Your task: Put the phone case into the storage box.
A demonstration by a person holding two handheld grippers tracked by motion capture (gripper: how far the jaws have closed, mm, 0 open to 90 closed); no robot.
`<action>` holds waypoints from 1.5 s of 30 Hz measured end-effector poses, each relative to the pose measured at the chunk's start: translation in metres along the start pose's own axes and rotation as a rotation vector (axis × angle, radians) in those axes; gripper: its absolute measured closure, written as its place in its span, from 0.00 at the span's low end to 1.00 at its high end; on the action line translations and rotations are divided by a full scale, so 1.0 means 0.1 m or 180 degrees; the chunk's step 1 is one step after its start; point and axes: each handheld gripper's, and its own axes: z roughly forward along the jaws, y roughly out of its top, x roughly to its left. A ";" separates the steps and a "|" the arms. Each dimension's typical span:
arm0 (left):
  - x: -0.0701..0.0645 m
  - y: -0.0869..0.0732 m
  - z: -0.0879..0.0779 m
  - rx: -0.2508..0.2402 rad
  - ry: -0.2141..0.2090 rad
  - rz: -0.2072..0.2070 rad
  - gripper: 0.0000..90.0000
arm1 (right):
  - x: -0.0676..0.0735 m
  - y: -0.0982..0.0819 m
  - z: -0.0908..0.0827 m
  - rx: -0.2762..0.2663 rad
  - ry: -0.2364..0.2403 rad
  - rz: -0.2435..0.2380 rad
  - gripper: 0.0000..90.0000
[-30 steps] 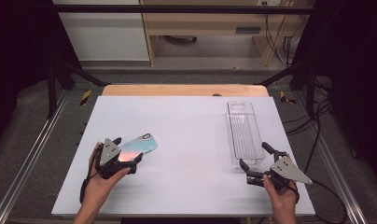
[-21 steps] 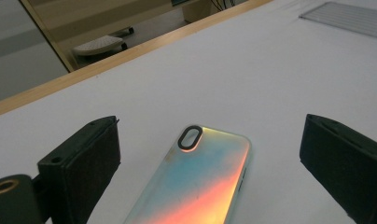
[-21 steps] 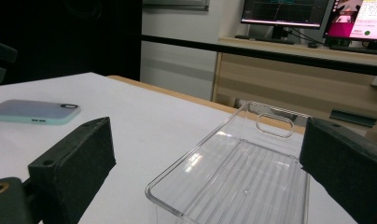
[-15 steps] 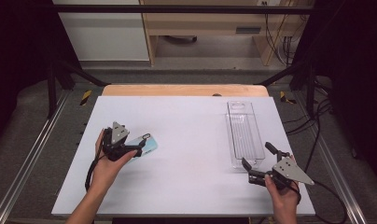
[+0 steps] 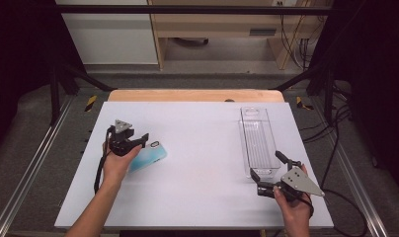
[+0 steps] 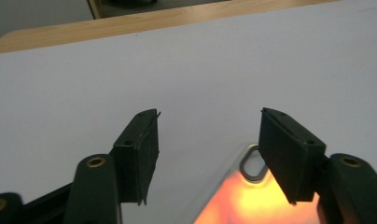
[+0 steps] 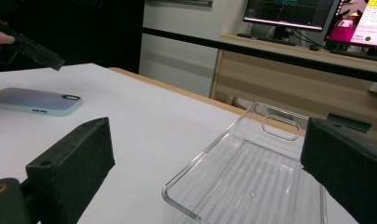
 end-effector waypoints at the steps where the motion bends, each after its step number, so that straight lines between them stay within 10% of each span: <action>1: 0.02 0.02 0.00 0.0031 0.0034 0.0020 0.44 | 0.00 0.00 0.00 0.0005 0.0002 -0.0002 0.03; 7: 0.06 0.09 -0.03 0.0081 0.0252 0.0072 0.62 | -0.01 -0.02 0.01 0.0025 -0.0001 0.0023 0.03; 21: 0.08 0.06 0.08 0.0333 0.0127 0.0095 0.98 | 0.01 -0.02 0.03 0.0072 0.0001 0.0003 0.03; 45: 0.12 -0.13 0.29 0.0681 0.0086 0.0168 1.00 | -0.02 -0.04 0.03 0.0133 0.0013 -0.0011 0.04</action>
